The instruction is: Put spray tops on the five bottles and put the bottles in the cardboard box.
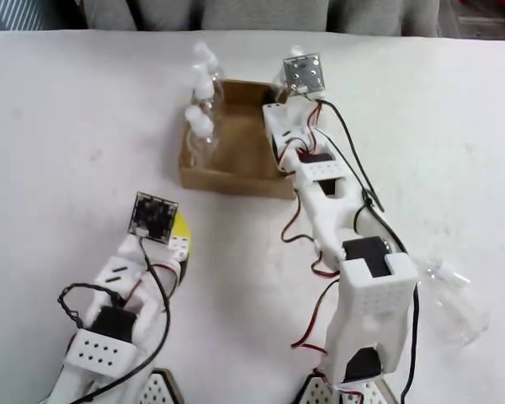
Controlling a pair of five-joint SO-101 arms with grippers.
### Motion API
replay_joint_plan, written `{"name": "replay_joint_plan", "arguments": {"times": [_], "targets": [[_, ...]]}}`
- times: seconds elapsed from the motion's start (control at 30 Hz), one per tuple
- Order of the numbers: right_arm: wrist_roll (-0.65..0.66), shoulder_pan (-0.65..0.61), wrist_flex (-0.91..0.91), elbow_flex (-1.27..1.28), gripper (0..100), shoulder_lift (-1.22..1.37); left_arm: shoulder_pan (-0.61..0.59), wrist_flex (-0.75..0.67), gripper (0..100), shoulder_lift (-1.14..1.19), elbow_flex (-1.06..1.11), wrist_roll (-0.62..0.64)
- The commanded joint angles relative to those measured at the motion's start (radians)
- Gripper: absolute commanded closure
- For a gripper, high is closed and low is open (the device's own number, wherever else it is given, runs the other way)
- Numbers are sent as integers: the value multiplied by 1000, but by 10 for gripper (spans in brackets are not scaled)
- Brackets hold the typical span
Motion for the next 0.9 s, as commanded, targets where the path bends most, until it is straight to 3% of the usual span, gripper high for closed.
{"name": "replay_joint_plan", "arguments": {"times": [0.0, 0.17, 0.87], "targets": [[9, 12, 18, -23, 829, -22, -7, -31, 976, -21, -3, -11], [9, 10, 19, -20, 752, -22, -7, -31, 976, -21, -3, -11], [5, 10, 19, -15, 748, -41, -7, -31, 976, -21, -3, -11]]}}
